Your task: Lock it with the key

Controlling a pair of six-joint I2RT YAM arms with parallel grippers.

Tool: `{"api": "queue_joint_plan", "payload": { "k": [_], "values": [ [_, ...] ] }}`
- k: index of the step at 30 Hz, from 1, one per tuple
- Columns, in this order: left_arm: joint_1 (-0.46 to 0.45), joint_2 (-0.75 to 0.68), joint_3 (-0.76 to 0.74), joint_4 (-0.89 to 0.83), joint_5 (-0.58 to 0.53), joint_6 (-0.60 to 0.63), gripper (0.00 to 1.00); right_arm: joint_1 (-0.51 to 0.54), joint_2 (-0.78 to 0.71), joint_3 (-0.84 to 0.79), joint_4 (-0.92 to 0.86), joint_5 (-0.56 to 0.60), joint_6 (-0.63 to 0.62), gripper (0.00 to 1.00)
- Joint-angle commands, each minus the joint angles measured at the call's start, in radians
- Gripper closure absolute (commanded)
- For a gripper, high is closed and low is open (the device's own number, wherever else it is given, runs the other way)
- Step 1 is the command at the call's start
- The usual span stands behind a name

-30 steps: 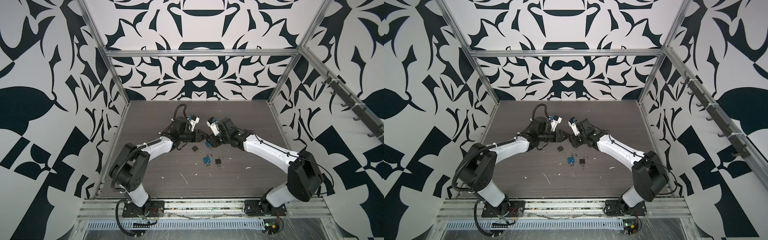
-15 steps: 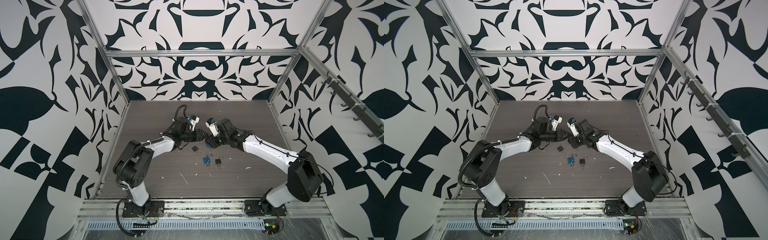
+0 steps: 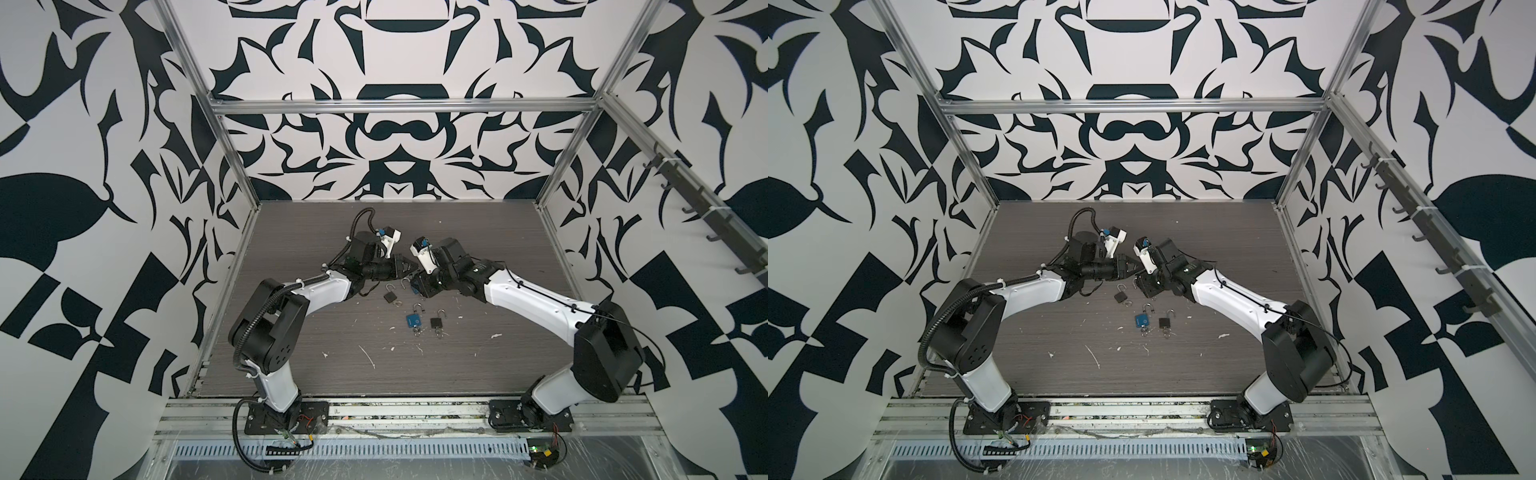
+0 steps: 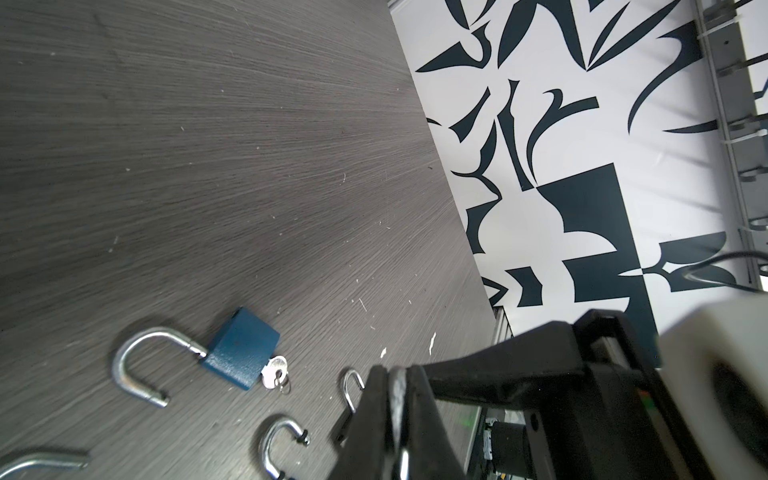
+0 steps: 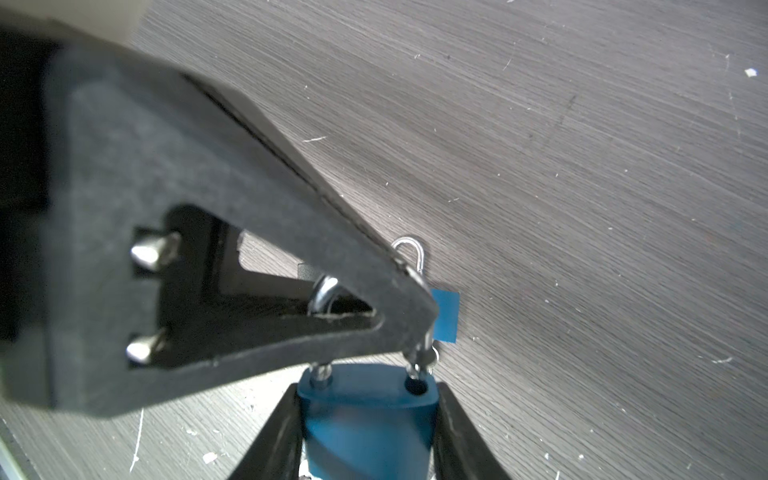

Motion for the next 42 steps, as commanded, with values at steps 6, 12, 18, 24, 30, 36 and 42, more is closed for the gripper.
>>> {"api": "queue_joint_plan", "payload": {
  "k": [6,12,18,24,30,36,42],
  "values": [
    [0.000,-0.005,-0.014,0.065,-0.012,-0.015,1.00,0.014,-0.038,0.035,0.080,-0.042,0.010,0.69],
    [-0.001,-0.043,-0.023,0.072,-0.080,-0.058,1.00,-0.006,-0.095,-0.005,0.124,-0.101,0.039,0.45],
    [0.001,-0.049,-0.001,0.109,-0.100,-0.138,1.00,-0.113,-0.218,-0.107,0.217,-0.245,0.129,0.44],
    [0.000,-0.045,0.010,0.160,-0.088,-0.219,1.00,-0.234,-0.312,-0.243,0.339,-0.347,0.184,0.43],
    [-0.010,-0.057,0.021,0.174,-0.115,-0.313,1.00,-0.237,-0.328,-0.320,0.425,-0.373,0.158,0.46],
    [-0.033,-0.063,0.090,0.091,-0.127,-0.315,1.00,-0.205,-0.338,-0.361,0.507,-0.330,0.114,0.47],
    [-0.060,-0.055,0.157,0.033,-0.127,-0.301,1.00,-0.171,-0.315,-0.338,0.516,-0.275,0.049,0.47]
  ]
}}
